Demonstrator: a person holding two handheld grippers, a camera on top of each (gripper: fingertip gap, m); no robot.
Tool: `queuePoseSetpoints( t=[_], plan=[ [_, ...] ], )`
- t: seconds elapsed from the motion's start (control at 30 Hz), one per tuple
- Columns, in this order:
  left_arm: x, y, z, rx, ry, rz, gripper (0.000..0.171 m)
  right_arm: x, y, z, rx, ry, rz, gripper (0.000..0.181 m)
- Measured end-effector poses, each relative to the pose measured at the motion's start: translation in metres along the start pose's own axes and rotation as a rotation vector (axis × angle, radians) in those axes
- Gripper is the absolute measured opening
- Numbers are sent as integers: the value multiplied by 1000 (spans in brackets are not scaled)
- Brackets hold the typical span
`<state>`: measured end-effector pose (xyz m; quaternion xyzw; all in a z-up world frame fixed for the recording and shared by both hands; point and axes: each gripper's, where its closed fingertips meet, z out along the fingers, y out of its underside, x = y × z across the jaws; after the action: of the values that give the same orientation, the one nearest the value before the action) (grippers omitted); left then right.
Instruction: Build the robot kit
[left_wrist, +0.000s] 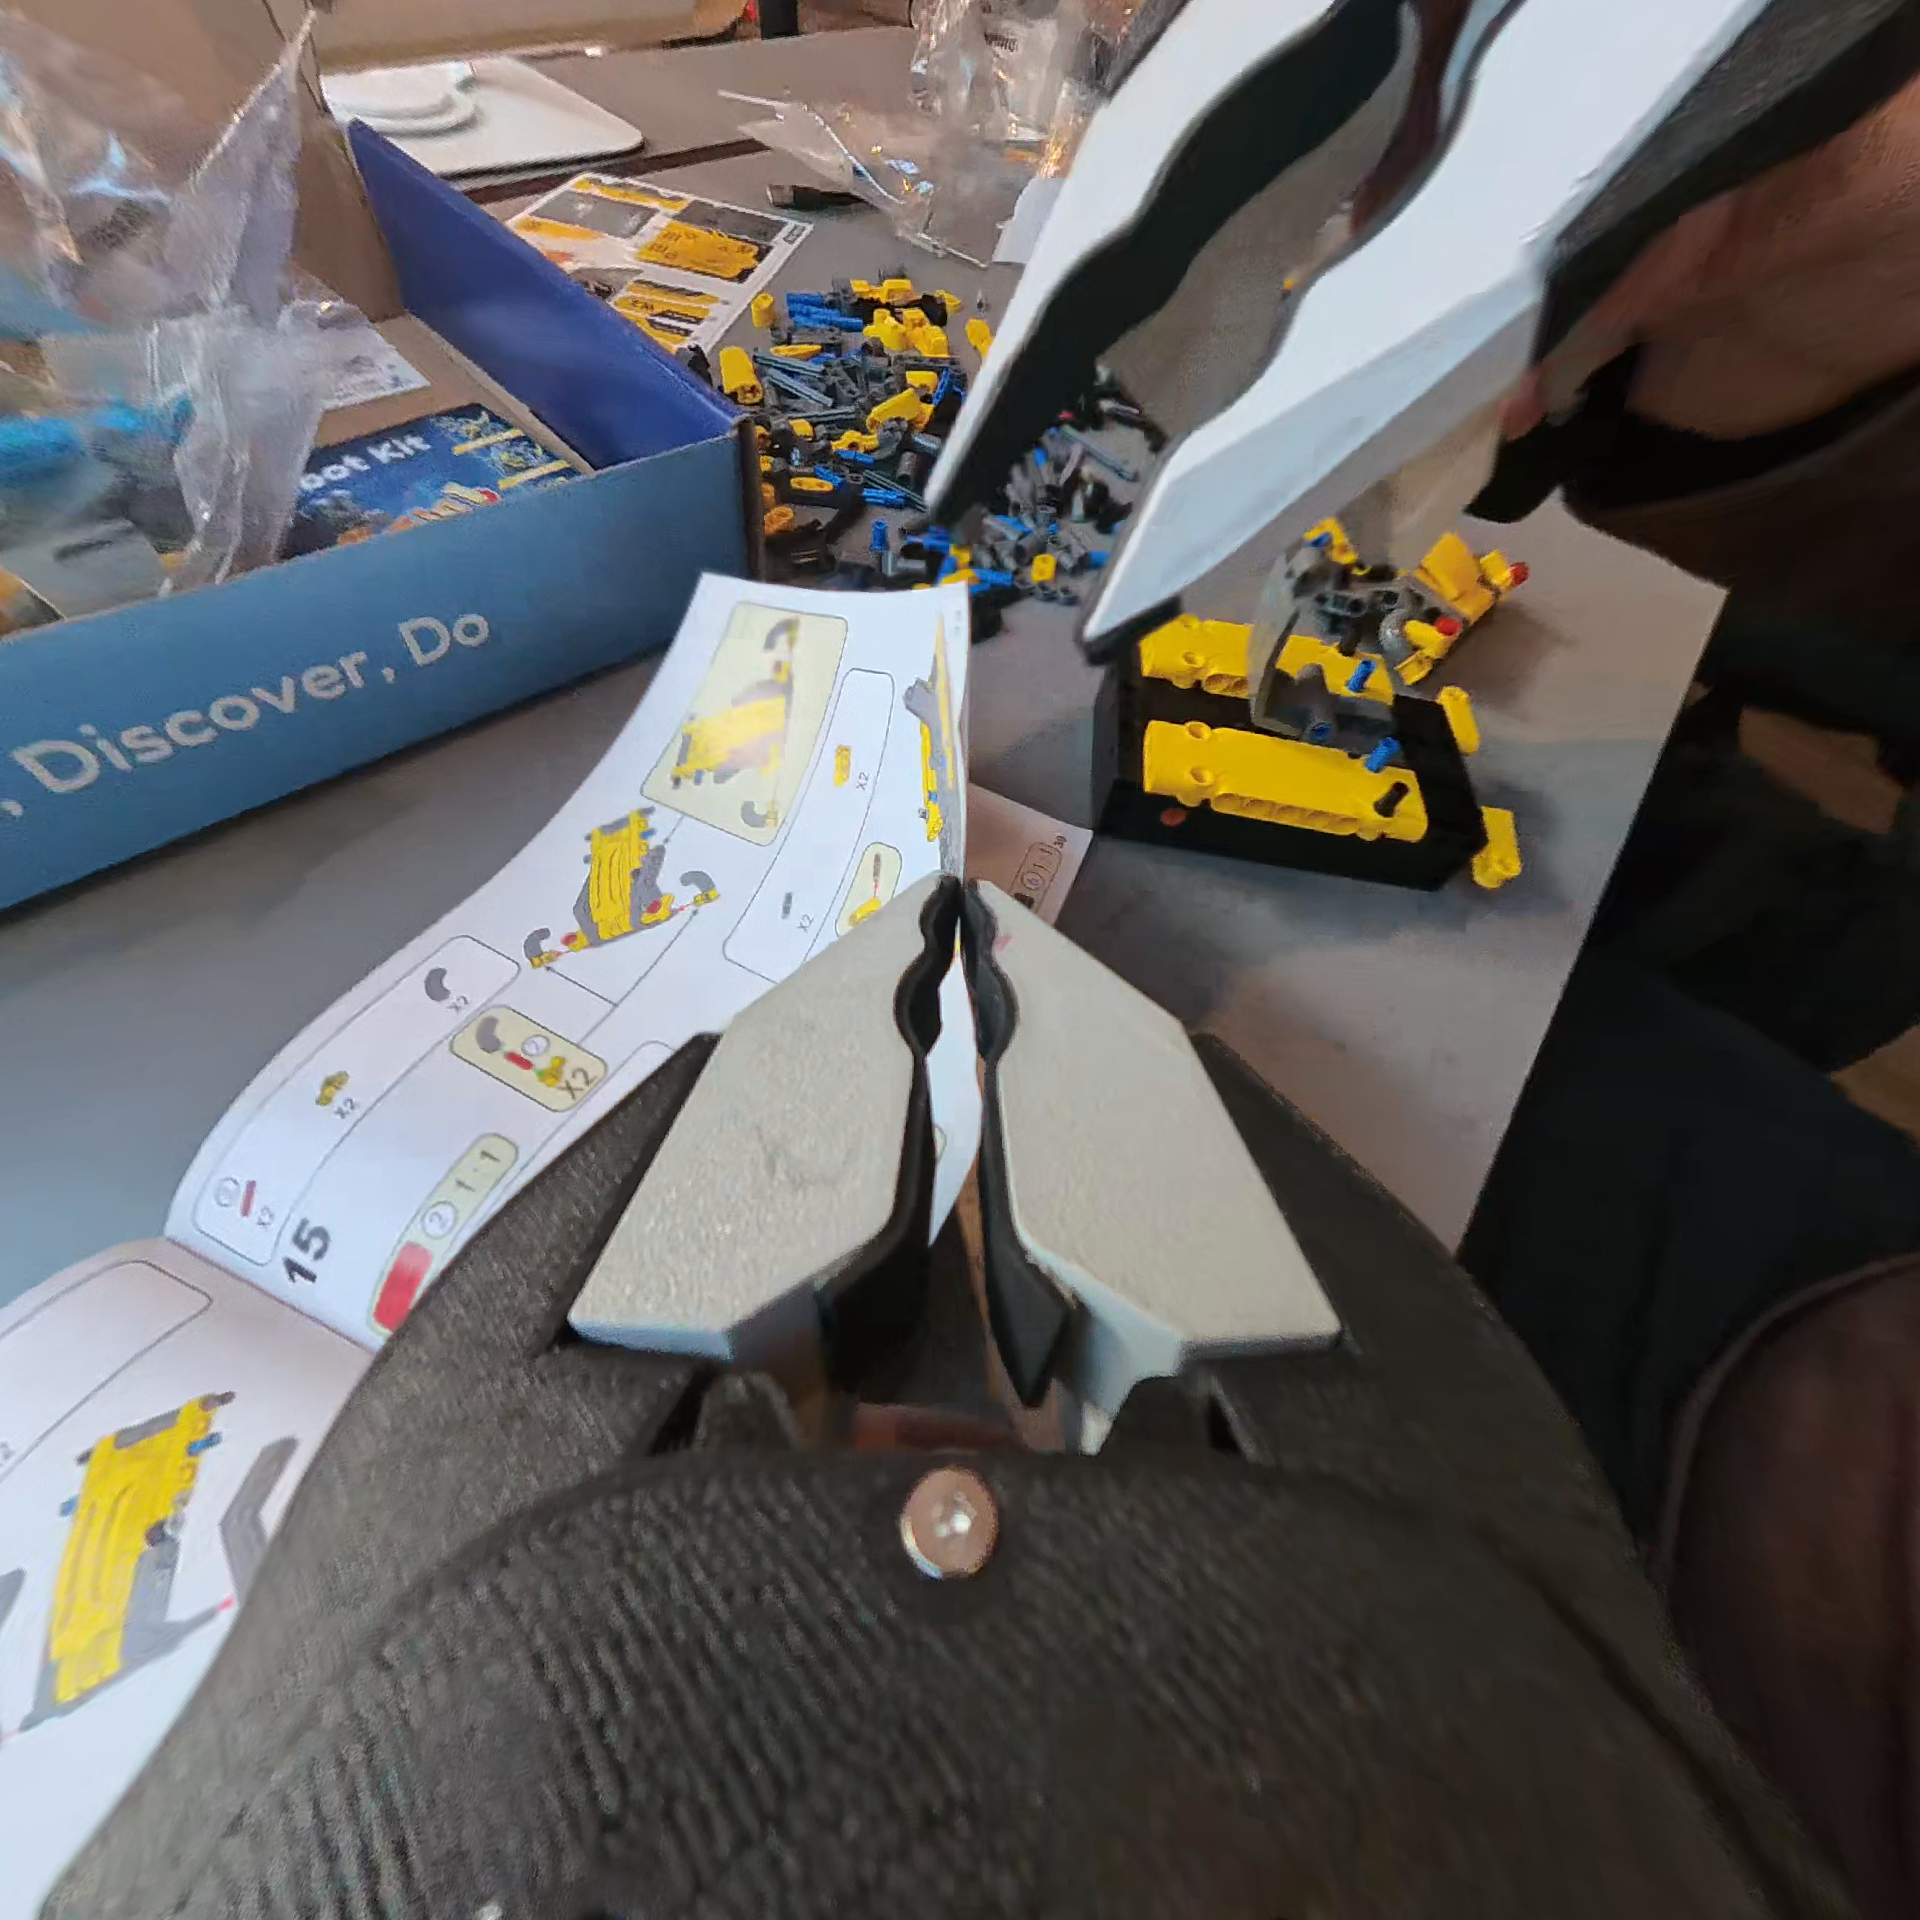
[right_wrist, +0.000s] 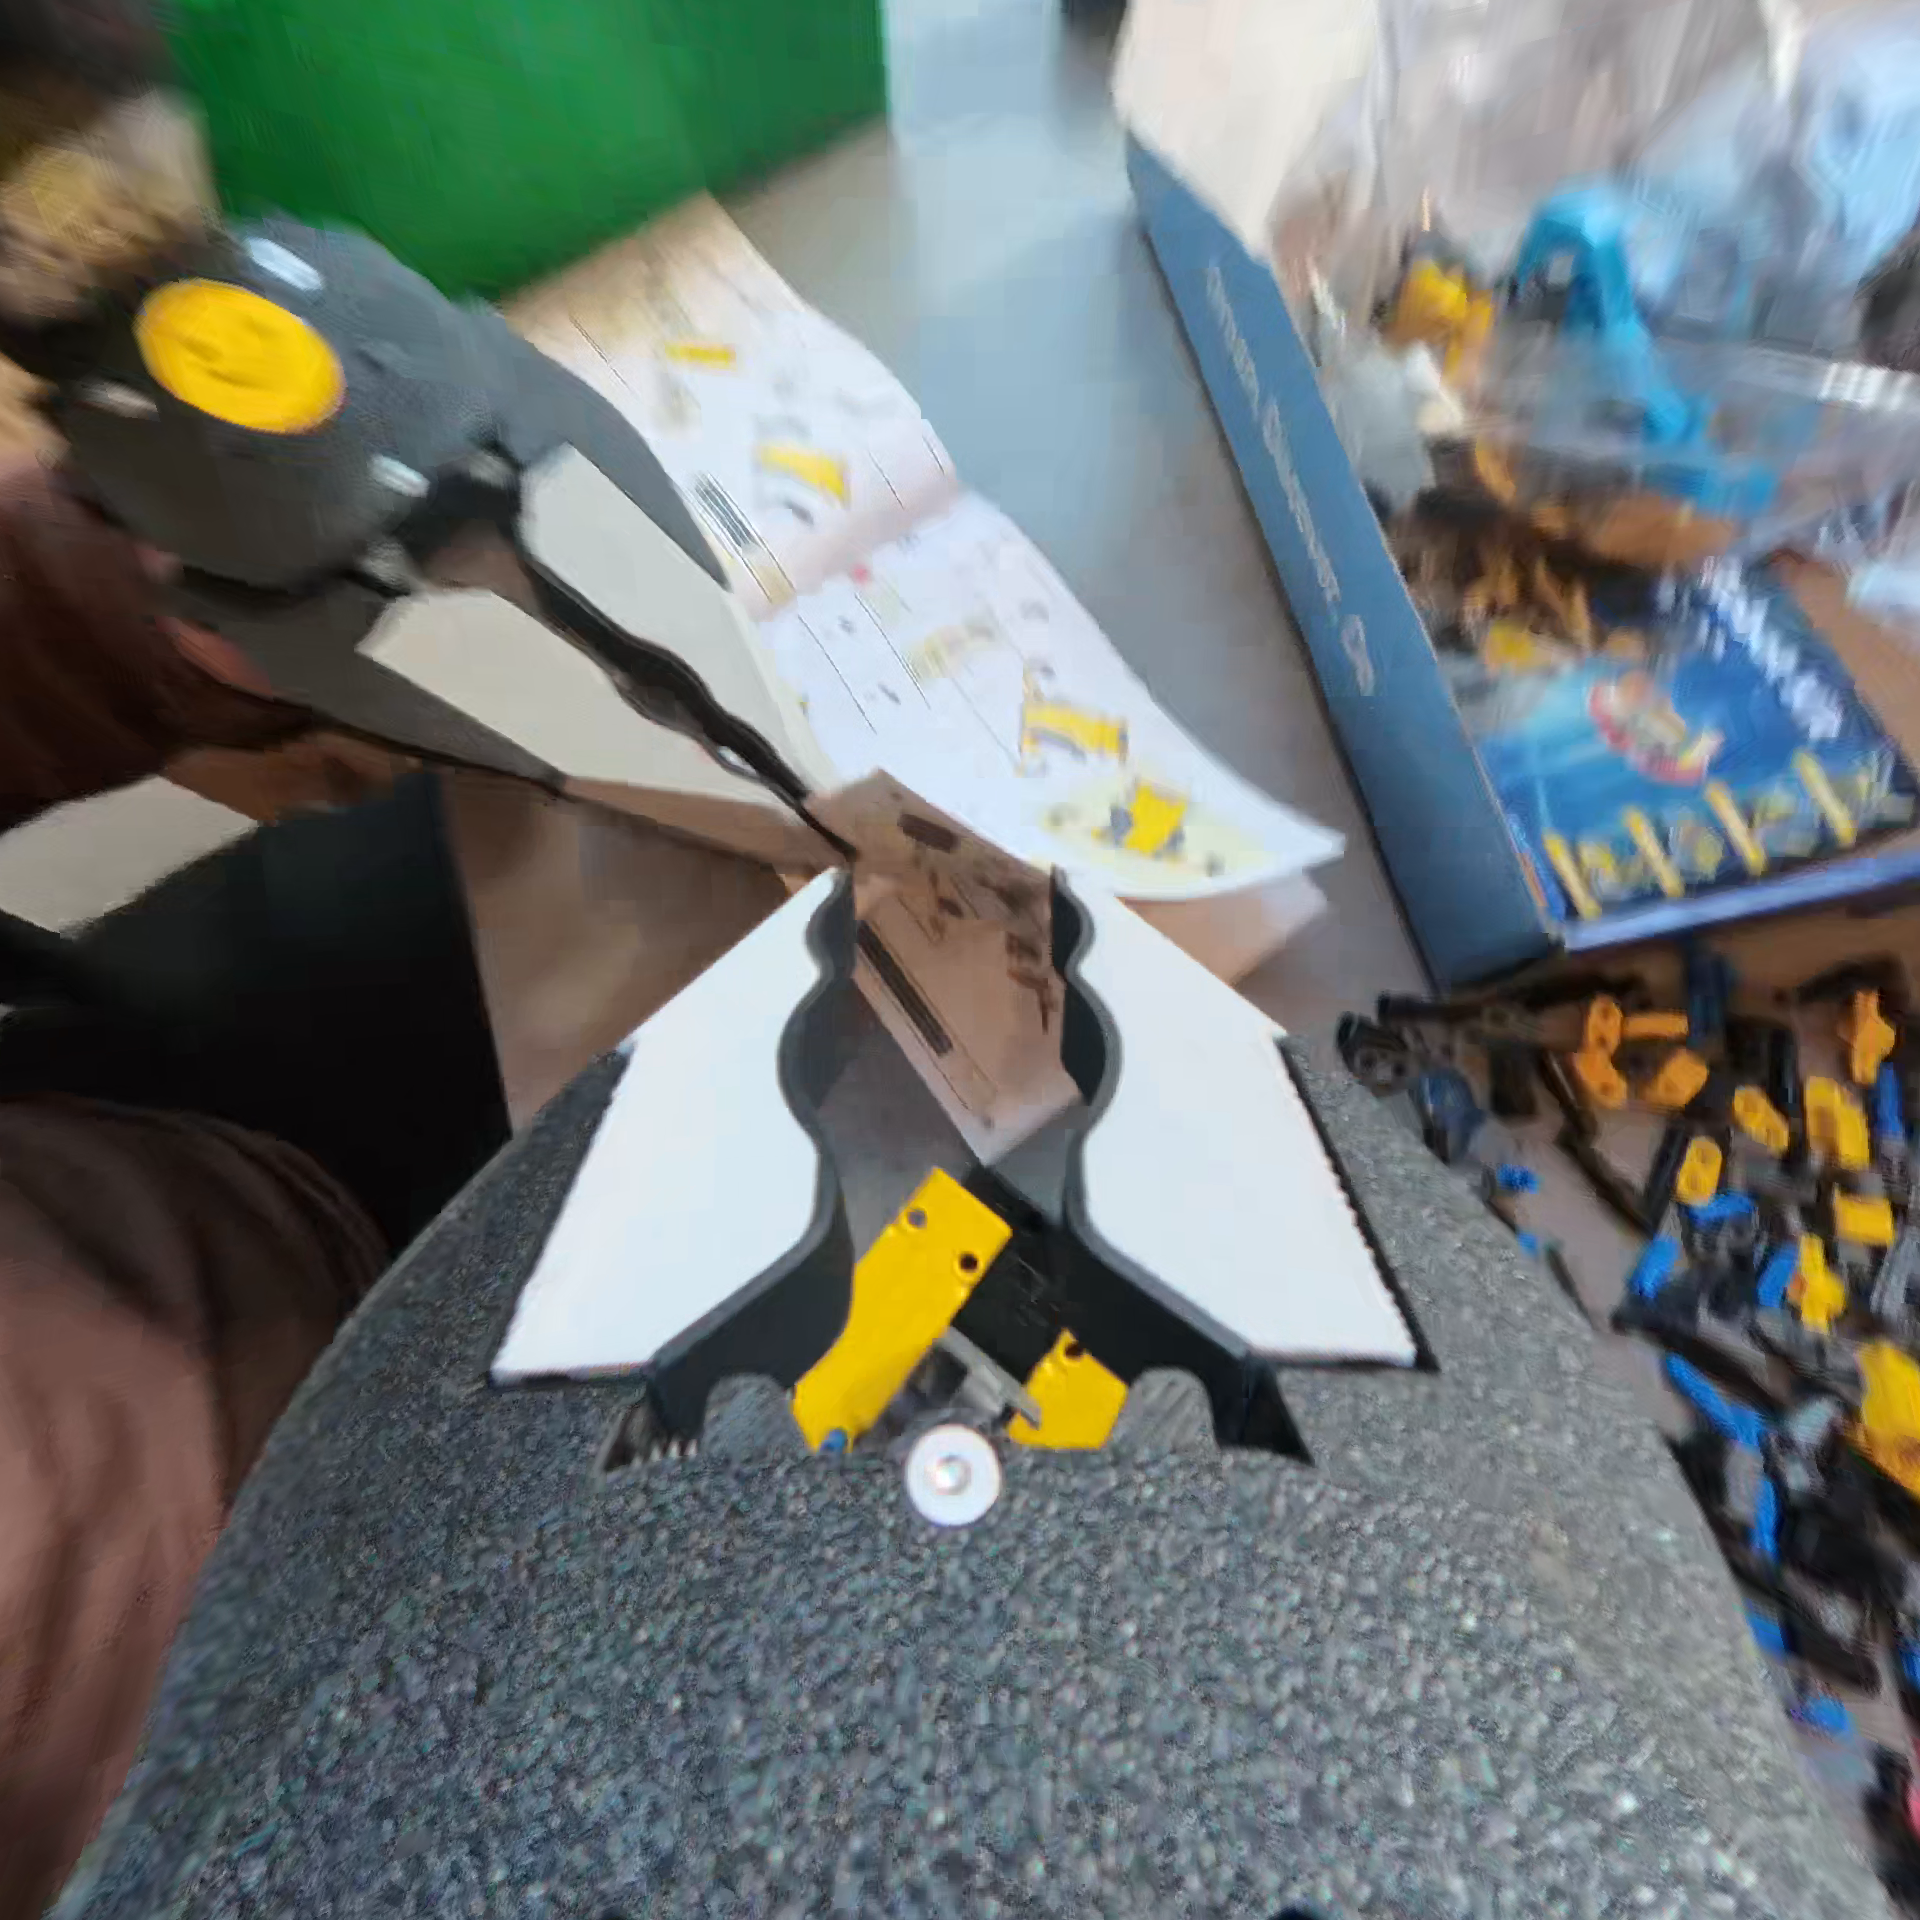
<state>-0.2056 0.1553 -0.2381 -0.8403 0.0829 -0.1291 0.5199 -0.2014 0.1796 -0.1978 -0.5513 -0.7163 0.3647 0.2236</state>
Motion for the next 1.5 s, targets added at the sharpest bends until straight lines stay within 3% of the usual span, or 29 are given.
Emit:
queuePoseSetpoints(
  t=[0.07, 0.23, 0.3, 0.33, 0.63, 0.8, 1.03, 1.37, 1.5],
  plan=[
    [0, 2, -2, 7, 16, -24, 0, -7, -13, -7, 113, -2, -142, 43],
    [3, 1, -5, 8, 30, -33, 0, -1, -4, 3, 37, 64, -375, 44],
    [4, -1, -6, 7, 38, -38, 0, -2, -1, 7, 6, 56, -449, 28],
    [5, 0, -7, 0, 42, -38, 0, -1, 0, 9, -6, 54, -474, 3],
    [4, -2, -19, -2, 58, -29, 0, -1, 11, 13, -38, 38, -466, 0],
    [-1, -21, -27, 27, 103, -69, 15, -2, 11, 10, -23, 31, -451, 0],
    [3, -28, -24, -29, 254, -173, 20, -4, 15, 10, -26, 26, -448, 0],
    [7, -27, -16, -61, 309, -211, 20, -5, 19, 12, -31, 20, -452, 0],
    [9, -24, -14, -76, 333, -216, 6, -5, 19, 13, -33, 19, -457, 0]
  ],
)
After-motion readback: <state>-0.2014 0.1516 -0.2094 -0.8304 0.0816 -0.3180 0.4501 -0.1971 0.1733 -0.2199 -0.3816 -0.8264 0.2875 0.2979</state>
